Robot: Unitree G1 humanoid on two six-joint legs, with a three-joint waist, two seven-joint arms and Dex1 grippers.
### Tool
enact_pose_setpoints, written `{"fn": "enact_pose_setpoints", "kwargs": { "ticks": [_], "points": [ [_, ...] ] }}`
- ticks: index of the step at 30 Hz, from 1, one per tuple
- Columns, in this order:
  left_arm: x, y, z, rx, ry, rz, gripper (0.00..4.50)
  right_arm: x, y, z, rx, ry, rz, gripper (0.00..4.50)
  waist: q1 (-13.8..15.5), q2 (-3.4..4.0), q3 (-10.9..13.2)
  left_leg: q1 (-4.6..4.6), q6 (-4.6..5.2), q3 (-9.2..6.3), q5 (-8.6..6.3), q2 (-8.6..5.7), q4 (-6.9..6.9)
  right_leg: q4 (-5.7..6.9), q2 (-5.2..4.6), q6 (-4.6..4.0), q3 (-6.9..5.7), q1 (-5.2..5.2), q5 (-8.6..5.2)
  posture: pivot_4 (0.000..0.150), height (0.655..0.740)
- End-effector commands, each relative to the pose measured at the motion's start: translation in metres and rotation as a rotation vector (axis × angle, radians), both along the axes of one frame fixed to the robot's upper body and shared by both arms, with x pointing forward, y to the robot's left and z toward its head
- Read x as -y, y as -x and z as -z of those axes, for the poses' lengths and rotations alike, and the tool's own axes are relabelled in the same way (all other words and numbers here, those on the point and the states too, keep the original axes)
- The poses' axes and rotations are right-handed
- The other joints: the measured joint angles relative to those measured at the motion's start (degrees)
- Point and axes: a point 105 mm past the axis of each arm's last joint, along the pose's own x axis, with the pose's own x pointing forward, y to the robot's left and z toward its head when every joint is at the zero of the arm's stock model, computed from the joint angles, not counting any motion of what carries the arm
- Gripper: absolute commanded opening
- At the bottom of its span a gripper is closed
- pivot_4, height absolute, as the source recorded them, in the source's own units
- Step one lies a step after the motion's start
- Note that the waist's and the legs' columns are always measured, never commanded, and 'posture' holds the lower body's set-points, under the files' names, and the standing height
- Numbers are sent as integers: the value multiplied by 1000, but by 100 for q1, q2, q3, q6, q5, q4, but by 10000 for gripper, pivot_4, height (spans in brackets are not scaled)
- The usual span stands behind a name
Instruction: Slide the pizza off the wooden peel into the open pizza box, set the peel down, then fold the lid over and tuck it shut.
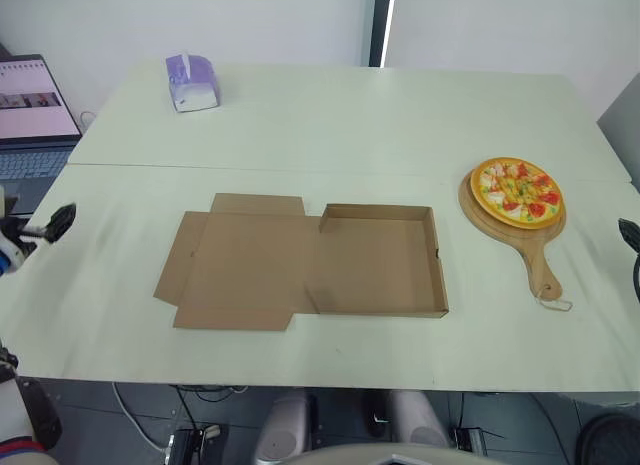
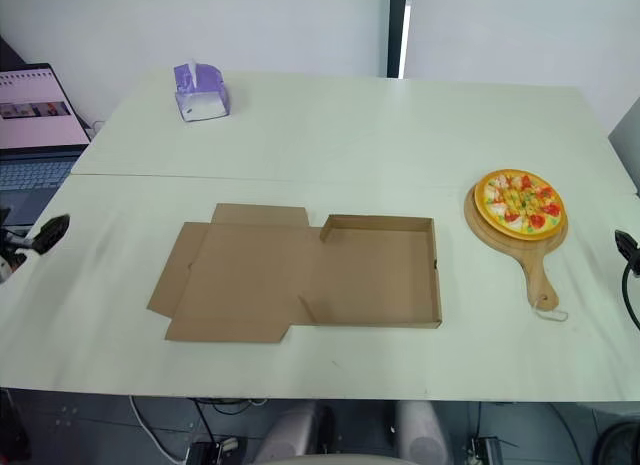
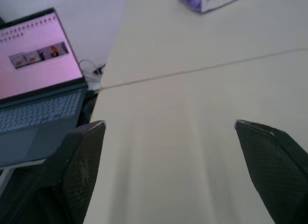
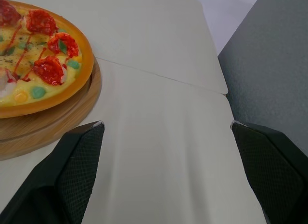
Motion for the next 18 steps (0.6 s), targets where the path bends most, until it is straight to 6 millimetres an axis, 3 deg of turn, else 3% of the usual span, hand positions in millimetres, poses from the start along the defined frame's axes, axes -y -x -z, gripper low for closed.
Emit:
{"fn": "enact_pose_setpoints", "kwargs": {
  "ticks": [1, 3, 6, 7, 9, 12, 14, 18],
  "points": [
    [77, -32, -56, 127, -20, 318, 44568, -2, 0, -25, 63, 35, -12, 45000, 40, 0, 0, -2, 0, -4, 0, -3, 4, -1, -1, 3, -2, 3, 2, 1500, 7400],
    [126, -40, -73, 145, -6, 506, 44568, -8, 2, -24, 56, 31, -29, 45000, 65, -1, -1, -6, -1, -5, 1, -7, 9, 0, -2, 7, -2, 4, 4, 1500, 7400],
    [204, -36, -93, 168, 41, 805, 44568, -17, 7, -21, 43, 6, -47, 45000, 19, -2, -2, -7, -4, 4, 3, -7, 8, -1, 0, 9, 7, 2, 5, 1500, 7400],
    [242, -27, -95, 153, 49, 954, 44568, -22, 11, -18, 28, -6, -61, 45000, 6, -1, -2, -8, -10, 1, 6, -2, 5, -5, 4, 9, 6, 2, 5, 1500, 7400],
    [295, -6, -92, 117, 61, 1168, 44568, -30, 16, -15, 2, -20, -82, 45000, -1, -1, -2, -12, -18, 5, 10, -2, 5, -7, 4, 9, 10, 3, 4, 1500, 7400],
    [350, 30, -78, 50, 0, 1426, 44568, -43, 22, -16, -20, -65, -107, 45000, -49, 2, -2, -15, -13, 27, 8, -2, 6, -4, 4, 12, 30, 4, 4, 1500, 7400],
    [369, 46, -70, 27, -52, 1521, 44568, -54, 26, -17, -39, -93, -130, 45000, -79, 5, -4, -8, -4, 30, 2, 2, 3, 0, 14, 13, 38, 6, 3, 1500, 7400],
    [390, 53, -68, 76, -102, 1596, 44568, -99, 39, -4, -154, -164, -246, 45000, -88, 15, -9, 5, -9, 18, 6, 16, 3, 6, 45, 15, 48, 19, 0, 1500, 7400]
  ]
}}
